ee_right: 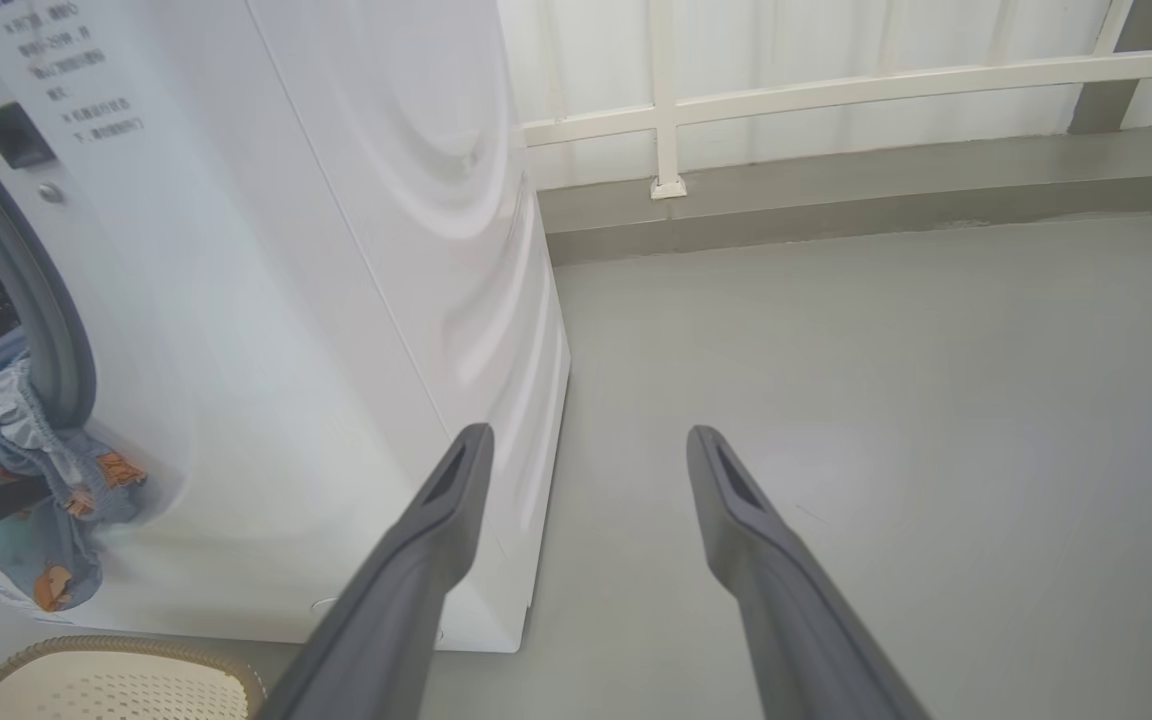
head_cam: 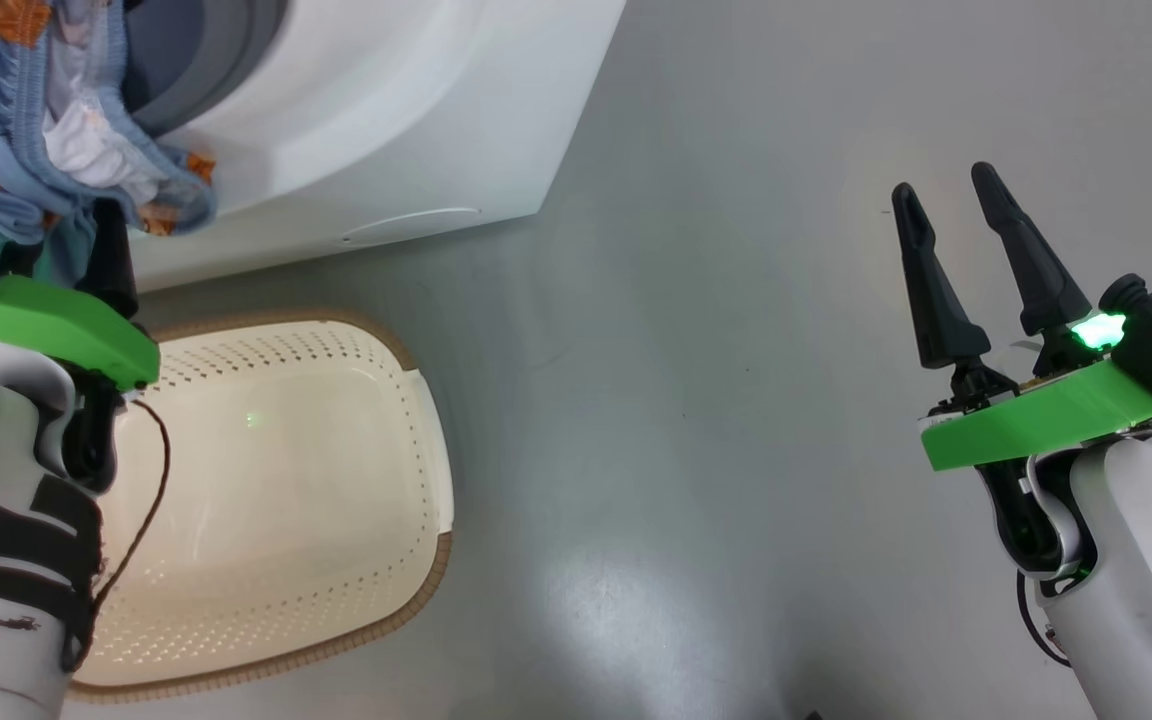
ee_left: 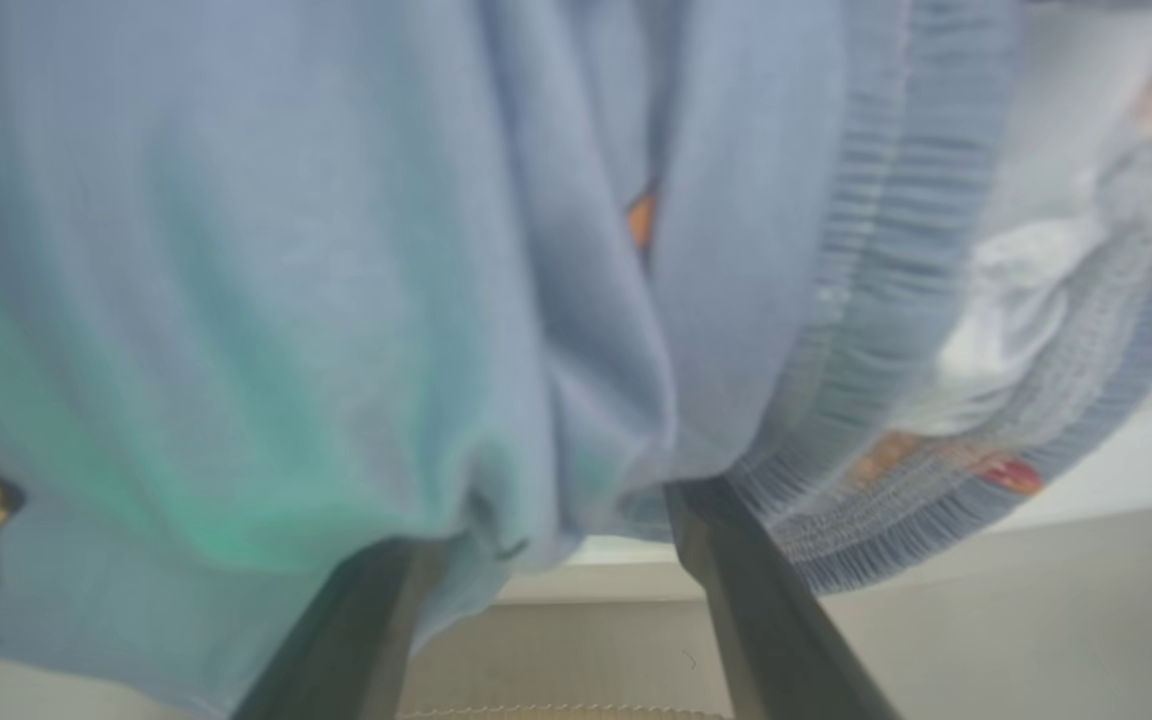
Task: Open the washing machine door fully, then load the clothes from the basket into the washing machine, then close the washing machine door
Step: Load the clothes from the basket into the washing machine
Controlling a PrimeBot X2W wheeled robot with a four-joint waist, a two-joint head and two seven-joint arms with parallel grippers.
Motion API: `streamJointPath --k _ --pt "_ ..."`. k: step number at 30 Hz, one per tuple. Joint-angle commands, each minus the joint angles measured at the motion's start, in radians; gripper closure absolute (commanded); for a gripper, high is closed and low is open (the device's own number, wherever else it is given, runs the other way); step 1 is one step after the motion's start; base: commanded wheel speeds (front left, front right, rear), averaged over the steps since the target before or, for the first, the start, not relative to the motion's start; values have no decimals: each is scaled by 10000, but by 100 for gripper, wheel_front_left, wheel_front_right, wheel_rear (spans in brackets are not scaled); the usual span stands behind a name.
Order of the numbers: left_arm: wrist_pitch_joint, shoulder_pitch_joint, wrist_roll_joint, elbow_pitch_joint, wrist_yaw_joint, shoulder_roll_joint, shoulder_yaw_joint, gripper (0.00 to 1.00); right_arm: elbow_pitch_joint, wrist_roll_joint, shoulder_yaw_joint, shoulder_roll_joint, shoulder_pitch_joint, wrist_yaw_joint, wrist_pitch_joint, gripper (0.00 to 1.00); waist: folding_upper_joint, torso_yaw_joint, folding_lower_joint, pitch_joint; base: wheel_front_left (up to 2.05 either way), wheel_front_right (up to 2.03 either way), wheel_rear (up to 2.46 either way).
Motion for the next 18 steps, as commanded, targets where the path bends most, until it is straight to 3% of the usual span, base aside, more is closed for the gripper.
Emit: streamJointPath --k 1,3,4,5,6,18 --pt "-148 -422 98 -319 2 525 387 0 -207 -108 109 -105 49 44 -80 0 0 21 0 2 0 0 0" --pt "-150 -385 169 -489 22 510 651 0 -211 -131 87 -104 60 44 -80 0 0 45 0 -5 0 0 0" --pt "-151 -344 206 -510 21 478 749 38 -209 -142 89 -95 69 44 -80 0 0 55 0 -20 0 0 0" --pt "-151 -301 255 -527 20 448 827 94 -206 -150 97 -87 76 44 -80 0 0 67 0 -37 0 0 0" --pt "-152 -128 316 -473 12 348 915 100 -188 -160 101 -77 93 44 -80 0 0 110 0 -114 0 0 0" --pt "-154 781 603 -864 -20 82 722 100 -28 -82 237 53 193 44 -80 0 0 361 0 -730 0 0 0"
